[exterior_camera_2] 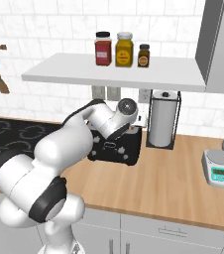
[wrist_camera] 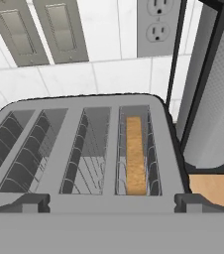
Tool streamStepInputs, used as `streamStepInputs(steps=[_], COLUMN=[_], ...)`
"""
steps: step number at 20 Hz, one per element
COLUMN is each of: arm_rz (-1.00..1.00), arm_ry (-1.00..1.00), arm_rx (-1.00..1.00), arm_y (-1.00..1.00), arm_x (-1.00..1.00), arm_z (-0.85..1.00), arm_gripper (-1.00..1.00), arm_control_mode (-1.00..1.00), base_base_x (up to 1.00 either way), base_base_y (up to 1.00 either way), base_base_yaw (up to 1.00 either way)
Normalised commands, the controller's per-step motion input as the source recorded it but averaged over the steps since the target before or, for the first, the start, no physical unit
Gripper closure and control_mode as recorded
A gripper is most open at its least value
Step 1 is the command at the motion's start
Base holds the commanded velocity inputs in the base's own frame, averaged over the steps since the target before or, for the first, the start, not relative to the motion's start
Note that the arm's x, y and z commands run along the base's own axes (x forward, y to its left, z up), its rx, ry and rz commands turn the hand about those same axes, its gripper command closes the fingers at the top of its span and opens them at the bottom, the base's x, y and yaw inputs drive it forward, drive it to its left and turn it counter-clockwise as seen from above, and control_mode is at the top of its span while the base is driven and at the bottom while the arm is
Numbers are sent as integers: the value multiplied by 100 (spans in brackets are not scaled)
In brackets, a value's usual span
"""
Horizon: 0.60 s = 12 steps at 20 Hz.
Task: Start the toaster. Once the lever pops up, take the bread to the plate on the dining counter.
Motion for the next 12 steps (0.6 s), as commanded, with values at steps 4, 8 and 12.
streamStepInputs(steps=[4,8,12], arm_rz=[0,0,0], arm_ry=[0,0,0], arm_rx=[0,0,0], arm_y=[0,0,0], arm_x=[0,0,0], arm_z=[0,0,0], arm_gripper=[-100,-100,-100], arm_control_mode=[-100,-100,-100], base_base_x=[0,0,0], base_base_y=[0,0,0], base_base_yaw=[0,0,0])
